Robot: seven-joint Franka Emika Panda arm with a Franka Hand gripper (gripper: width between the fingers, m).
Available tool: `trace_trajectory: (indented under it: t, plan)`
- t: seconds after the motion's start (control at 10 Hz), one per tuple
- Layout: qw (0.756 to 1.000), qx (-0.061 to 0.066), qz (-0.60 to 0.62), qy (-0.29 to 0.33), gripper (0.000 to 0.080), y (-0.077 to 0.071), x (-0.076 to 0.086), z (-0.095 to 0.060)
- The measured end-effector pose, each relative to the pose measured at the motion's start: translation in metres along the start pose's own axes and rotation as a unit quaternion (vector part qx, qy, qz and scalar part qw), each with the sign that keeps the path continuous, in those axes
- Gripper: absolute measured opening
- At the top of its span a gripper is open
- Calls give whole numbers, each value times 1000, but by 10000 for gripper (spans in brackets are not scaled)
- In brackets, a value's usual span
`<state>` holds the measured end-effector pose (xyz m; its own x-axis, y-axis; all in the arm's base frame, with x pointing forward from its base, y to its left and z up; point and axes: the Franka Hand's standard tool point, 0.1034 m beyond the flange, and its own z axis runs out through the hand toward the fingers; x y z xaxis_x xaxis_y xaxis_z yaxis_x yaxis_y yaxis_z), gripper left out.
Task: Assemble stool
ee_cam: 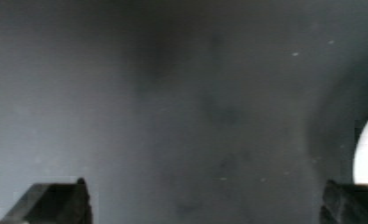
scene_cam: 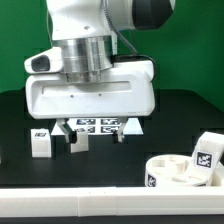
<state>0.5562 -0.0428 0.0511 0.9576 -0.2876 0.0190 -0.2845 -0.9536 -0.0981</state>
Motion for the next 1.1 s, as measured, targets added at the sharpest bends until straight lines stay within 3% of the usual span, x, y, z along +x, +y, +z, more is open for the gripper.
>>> trace_trajectory:
  t: [0.2,0.4,0.5,0.9,1.0,1.1]
  plan:
    - [1000,-1,-7,-1,648,4,-2,1]
    - [999,-14,-44,-17,648,26,-20,11]
    - [997,-19,-72,-21,648,30,-24,12]
    - [996,-15,-77,-42,648,28,-27,14]
    - [994,-9,-69,-78,648,25,-33,14]
    - [991,-12,-53,-123,648,24,-33,13]
